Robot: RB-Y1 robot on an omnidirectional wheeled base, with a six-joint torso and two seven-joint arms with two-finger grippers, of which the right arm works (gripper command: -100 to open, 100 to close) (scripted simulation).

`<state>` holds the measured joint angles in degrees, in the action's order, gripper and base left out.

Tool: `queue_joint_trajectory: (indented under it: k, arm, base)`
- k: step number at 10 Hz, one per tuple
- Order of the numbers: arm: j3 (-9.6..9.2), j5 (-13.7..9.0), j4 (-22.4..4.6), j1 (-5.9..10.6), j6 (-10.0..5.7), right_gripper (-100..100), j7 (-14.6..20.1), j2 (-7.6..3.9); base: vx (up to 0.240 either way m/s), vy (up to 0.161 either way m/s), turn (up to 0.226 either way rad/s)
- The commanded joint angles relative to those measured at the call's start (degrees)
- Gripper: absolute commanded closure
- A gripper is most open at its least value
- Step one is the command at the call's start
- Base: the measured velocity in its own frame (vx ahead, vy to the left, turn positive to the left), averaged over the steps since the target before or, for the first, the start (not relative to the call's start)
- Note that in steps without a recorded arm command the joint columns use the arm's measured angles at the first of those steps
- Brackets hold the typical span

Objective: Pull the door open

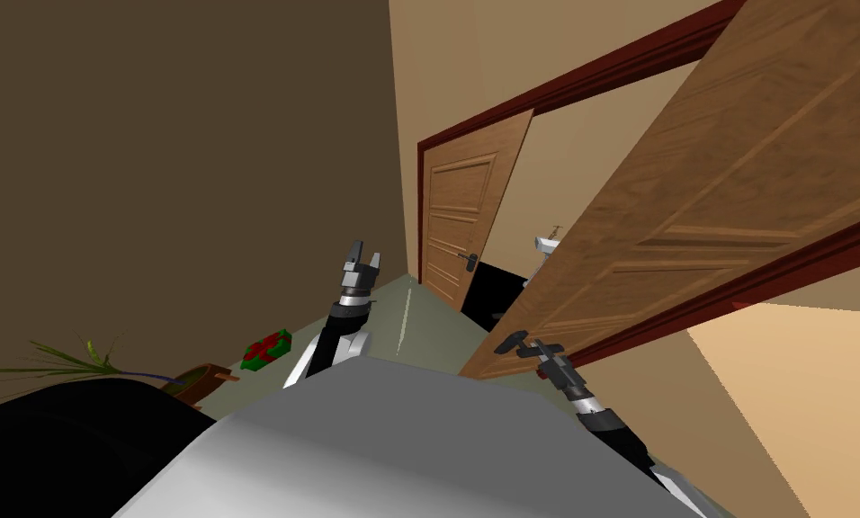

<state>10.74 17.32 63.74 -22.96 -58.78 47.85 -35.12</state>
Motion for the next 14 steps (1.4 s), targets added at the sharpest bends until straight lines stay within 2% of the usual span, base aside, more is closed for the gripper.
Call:
queue_joint_trajectory:
  k: [1, 5, 6, 7, 14]
  arm:
    - [-0.32, 0.2, -0.7, -0.92, -2.50, 100, 0.4, -0.47]
    - [-0.22, 0.4, -2.6, -2.65, -7.78, 100, 1.3, -2.11]
    - [-0.01, 0.2, -3.3, -1.77, -7.28, 100, 1.0, -2.06]
    - [-0.16, 0.7, -5.0, -1.62, -9.31, 100, 0.9, -2.51]
    - [-0.56, 1.9, -9.6, -0.79, -14.85, 100, 0.5, -3.72]
  base:
    - [-0.020, -0.013, -0.005]
    - [-0.028, -0.035, -0.007]
    - [-0.014, -0.026, -0.006]
    - [0.029, 0.077, -0.045]
    - [0.019, 0.071, -0.039]
